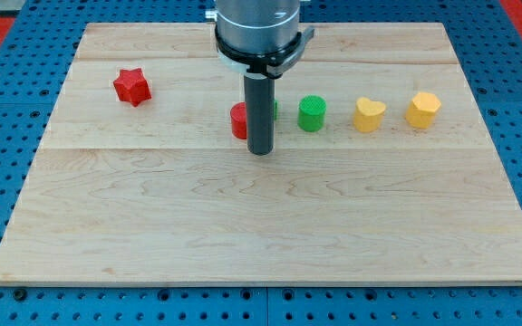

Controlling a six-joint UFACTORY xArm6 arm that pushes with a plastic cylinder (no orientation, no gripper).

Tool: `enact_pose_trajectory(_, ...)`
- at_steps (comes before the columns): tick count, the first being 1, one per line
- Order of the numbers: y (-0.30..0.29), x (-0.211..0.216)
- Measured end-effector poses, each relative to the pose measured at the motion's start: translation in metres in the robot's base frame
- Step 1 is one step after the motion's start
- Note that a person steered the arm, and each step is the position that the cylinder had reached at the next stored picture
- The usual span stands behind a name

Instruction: Push the green blocks to the top of the red circle

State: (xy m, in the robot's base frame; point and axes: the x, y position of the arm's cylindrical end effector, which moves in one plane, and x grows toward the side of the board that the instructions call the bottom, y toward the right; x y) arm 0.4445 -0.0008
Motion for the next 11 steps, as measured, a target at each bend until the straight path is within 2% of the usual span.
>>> enact_pose_trajectory(2, 0.093, 0.000)
enact_pose_trajectory(3, 0.116, -0.006)
enact_pose_trajectory(4, 0.180, -0.017)
enact_pose_trajectory(5, 0.170, -0.045)
enact_pose_trajectory(6, 0.131, -0.055)
enact_pose_trajectory(7, 0.182, -0.056)
enact_pose_trajectory(8, 0.181, -0.056)
enact_pose_trajectory(9, 0.138, -0.054)
enact_pose_trajectory(10, 0.132, -0.036)
enact_pose_trajectory(11, 0.085, -0.045)
